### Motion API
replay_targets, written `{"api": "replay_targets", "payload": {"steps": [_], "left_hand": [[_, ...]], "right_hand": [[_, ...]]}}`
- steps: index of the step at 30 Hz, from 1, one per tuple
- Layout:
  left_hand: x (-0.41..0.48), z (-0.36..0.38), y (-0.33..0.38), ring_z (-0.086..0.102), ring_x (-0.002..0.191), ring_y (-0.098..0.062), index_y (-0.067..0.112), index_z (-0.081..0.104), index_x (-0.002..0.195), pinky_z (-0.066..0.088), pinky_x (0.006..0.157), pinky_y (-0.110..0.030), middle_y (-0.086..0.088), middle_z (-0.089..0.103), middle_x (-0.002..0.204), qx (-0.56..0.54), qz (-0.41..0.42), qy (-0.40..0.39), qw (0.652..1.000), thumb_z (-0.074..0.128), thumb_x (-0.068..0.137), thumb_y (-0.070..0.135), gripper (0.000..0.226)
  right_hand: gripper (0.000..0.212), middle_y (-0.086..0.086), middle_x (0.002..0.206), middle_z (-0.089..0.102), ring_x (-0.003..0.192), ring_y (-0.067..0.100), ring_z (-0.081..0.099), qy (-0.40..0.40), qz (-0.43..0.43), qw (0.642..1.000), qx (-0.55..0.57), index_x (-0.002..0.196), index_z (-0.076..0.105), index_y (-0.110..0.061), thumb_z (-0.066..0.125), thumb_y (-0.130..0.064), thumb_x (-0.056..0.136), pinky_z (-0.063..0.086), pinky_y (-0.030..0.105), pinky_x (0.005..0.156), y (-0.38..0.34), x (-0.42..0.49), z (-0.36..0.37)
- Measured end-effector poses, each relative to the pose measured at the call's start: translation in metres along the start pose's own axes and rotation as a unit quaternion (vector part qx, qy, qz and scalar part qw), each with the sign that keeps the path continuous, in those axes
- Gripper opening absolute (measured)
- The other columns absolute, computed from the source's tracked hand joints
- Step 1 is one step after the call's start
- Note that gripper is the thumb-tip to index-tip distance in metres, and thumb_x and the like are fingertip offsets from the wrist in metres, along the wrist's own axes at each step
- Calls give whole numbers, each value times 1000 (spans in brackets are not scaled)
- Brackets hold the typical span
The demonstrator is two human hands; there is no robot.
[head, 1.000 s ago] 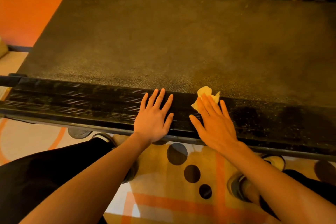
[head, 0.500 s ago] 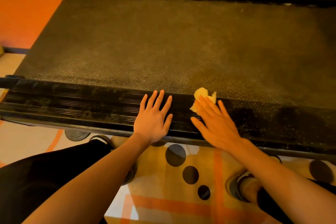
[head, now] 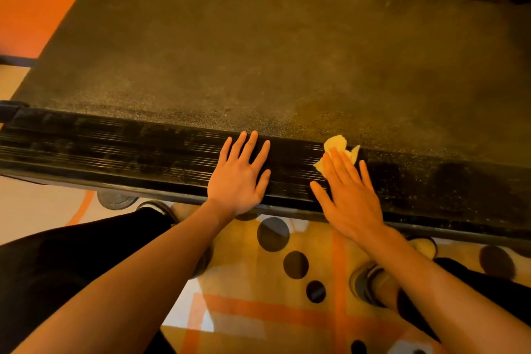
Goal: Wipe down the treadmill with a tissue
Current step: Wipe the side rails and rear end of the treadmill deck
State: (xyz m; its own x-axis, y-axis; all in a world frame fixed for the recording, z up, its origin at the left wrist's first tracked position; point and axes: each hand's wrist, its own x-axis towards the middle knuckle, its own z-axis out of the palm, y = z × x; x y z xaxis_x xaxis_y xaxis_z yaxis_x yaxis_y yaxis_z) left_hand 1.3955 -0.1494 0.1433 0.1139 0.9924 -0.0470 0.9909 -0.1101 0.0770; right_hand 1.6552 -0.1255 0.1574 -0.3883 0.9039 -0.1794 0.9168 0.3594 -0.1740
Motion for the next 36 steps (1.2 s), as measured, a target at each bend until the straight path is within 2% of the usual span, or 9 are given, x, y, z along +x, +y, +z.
{"api": "replay_targets", "payload": {"steps": [4,7,11,16,20,23,29,33,36], "left_hand": [[0,0,1,14,158,-36,19,27,163,14,128,-55,-16,22,170,-3,2,4,1000,23,106,52,66],[-1,-2,2,14,158,-35,20,27,163,14,128,-55,-16,22,170,-6,-2,4,1000,23,106,52,66],[0,-3,1,13,158,-36,20,27,163,14,127,-55,-15,22,170,-1,0,-1,1000,21,106,53,67],[-1,-3,3,15,158,-36,19,29,163,15,127,-55,-16,24,169,-7,-1,3,1000,24,105,52,66],[-1,-2,2,15,158,-35,20,29,163,13,128,-55,-16,24,169,-8,-2,9,1000,27,106,52,66],[-1,-1,1,14,158,-36,20,28,163,14,128,-55,-16,23,169,-7,3,5,1000,25,105,53,66],[-1,0,1,14,158,-36,20,27,163,13,128,-55,-16,23,169,-5,-1,9,1000,24,105,53,67],[-1,-1,0,13,158,-35,20,27,164,12,128,-54,-15,23,170,-3,-2,9,1000,25,106,53,66],[-1,-1,0,14,158,-35,20,27,163,13,128,-55,-15,23,169,-6,5,8,1000,26,106,53,66]], "right_hand": [[89,6,174,0,160,23,-8,21,128,991,27,166,5,-16,-7,-68,96,-6,49,129,-24,5,6],[89,8,174,4,161,27,-4,16,46,998,27,166,10,-17,-12,-66,96,-8,48,127,-67,14,12],[82,3,173,10,160,19,-2,11,-23,999,-19,166,16,-20,-6,-66,101,-4,48,128,-26,-9,10],[89,12,173,12,161,28,2,36,127,991,-8,165,17,-11,-1,-68,99,2,52,129,-23,-18,13],[87,10,173,4,160,28,-5,20,9,999,23,166,14,-16,-8,-67,99,-3,49,129,-84,-8,21],[83,4,174,3,160,21,-7,8,-43,999,-7,166,14,-19,-6,-67,101,-2,48,130,-58,-25,22],[86,7,173,9,161,24,-1,68,167,983,43,165,17,-14,-7,-66,100,-1,52,129,-36,-32,22],[77,3,173,-2,160,23,-8,39,35,997,51,165,8,-22,-6,-63,102,-9,46,129,-97,-22,27],[74,0,174,0,160,18,-9,22,-21,1000,8,166,11,-23,-2,-62,104,-10,44,128,-60,-34,29]]}}
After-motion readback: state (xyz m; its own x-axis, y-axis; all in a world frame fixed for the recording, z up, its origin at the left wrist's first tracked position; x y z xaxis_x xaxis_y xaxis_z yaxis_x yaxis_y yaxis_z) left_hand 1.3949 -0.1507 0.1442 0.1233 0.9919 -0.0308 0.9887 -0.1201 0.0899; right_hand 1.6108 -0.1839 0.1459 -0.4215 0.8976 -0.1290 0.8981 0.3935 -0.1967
